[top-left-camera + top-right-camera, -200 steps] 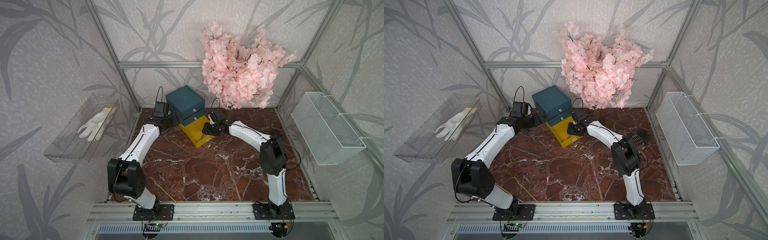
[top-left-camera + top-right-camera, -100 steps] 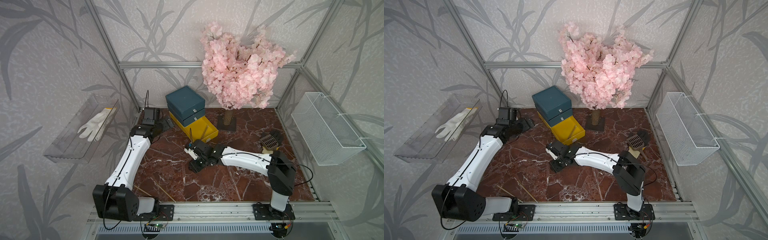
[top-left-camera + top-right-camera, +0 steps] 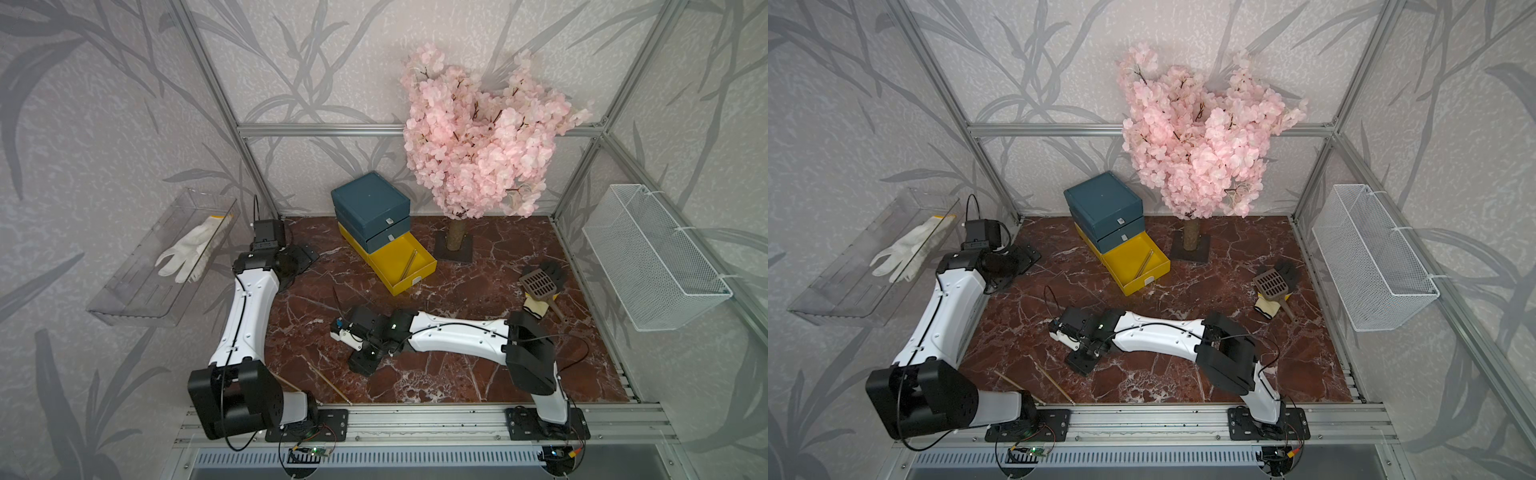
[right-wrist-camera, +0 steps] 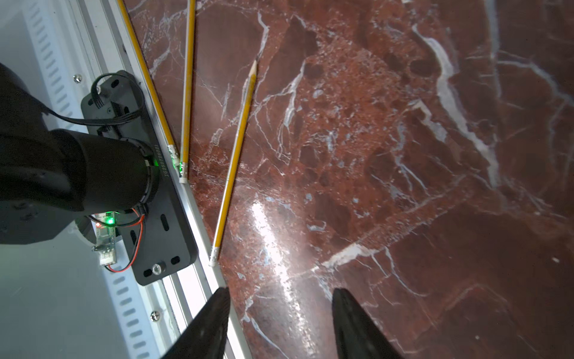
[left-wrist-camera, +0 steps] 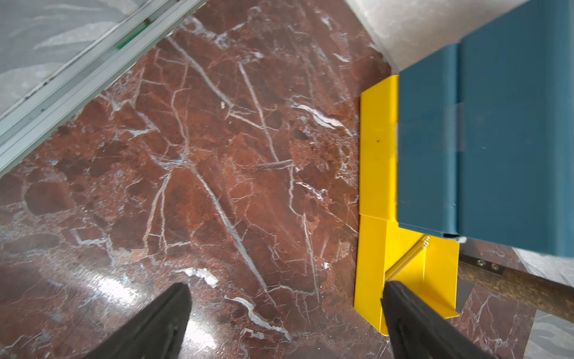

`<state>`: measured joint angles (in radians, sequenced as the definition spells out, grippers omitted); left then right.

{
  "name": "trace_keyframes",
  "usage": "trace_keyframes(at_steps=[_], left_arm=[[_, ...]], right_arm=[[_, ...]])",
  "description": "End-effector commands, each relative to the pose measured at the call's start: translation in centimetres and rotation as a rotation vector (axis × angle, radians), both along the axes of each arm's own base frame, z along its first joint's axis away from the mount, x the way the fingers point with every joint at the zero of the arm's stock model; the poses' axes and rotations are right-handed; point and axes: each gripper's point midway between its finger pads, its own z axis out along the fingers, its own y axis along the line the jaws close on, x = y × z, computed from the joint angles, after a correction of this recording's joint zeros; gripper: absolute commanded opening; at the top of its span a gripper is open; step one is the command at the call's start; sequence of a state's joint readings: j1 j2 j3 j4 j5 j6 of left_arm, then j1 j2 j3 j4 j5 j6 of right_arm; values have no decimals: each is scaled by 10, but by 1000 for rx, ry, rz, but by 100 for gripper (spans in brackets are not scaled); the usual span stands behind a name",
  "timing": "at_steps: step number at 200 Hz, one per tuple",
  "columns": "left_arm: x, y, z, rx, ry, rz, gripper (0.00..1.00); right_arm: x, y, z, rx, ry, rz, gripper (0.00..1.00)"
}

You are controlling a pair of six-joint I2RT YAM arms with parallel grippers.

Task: Please place the pencils in the drawer according to their color
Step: Move the pencil to the center of the board.

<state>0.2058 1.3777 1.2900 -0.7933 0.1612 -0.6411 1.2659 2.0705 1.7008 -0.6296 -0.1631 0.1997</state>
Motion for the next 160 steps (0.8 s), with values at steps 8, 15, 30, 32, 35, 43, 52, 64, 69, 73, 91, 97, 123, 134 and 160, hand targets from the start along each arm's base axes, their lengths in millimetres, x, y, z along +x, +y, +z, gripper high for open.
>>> trace_keyframes(at_steps=[8, 15, 30, 32, 35, 43, 52, 64, 69, 73, 91, 97, 123, 134, 160], left_arm=[[6, 4, 13, -72, -32, -23, 100], [8, 6, 15, -78, -38, -23, 100], [11, 10, 17, -92, -45, -20, 100], [11, 10, 17, -95, -46, -21, 100], [11, 10, 18, -98, -50, -20, 100], [12, 13, 19, -105, -55, -13, 100], [13, 16, 21, -112, -64, -7, 100], [14, 21, 24, -128, -80, 6, 100], [15, 22, 25, -138, -87, 11, 100], [16, 23, 25, -146, -90, 15, 100], [19, 27, 28, -171, -107, 26, 100], [19, 29, 29, -179, -110, 33, 100], [24, 32, 28, -234, -135, 62, 100], [25, 32, 29, -243, -142, 63, 100], [26, 35, 28, -272, -157, 82, 100]], right_arm=[[-19, 2, -16, -116, -32, 63, 58], [-21, 6, -18, -130, -39, 71, 59], [-27, 12, -26, -160, -36, 79, 59], [-27, 13, -27, -164, -34, 80, 59], [-28, 14, -29, -169, -32, 80, 59], [-31, 17, -34, -181, -27, 82, 59], [-33, 21, -39, -195, -25, 89, 59], [-35, 25, -46, -221, -28, 89, 59], [-36, 27, -47, -228, -28, 90, 59], [-37, 28, -50, -238, -23, 91, 59], [-38, 31, -59, -274, -15, 90, 60], [-39, 32, -61, -283, -13, 90, 60], [-37, 35, -74, -317, -11, 73, 59], [-35, 34, -79, -333, -16, 61, 58], [-27, 28, -93, -381, -42, 22, 55]])
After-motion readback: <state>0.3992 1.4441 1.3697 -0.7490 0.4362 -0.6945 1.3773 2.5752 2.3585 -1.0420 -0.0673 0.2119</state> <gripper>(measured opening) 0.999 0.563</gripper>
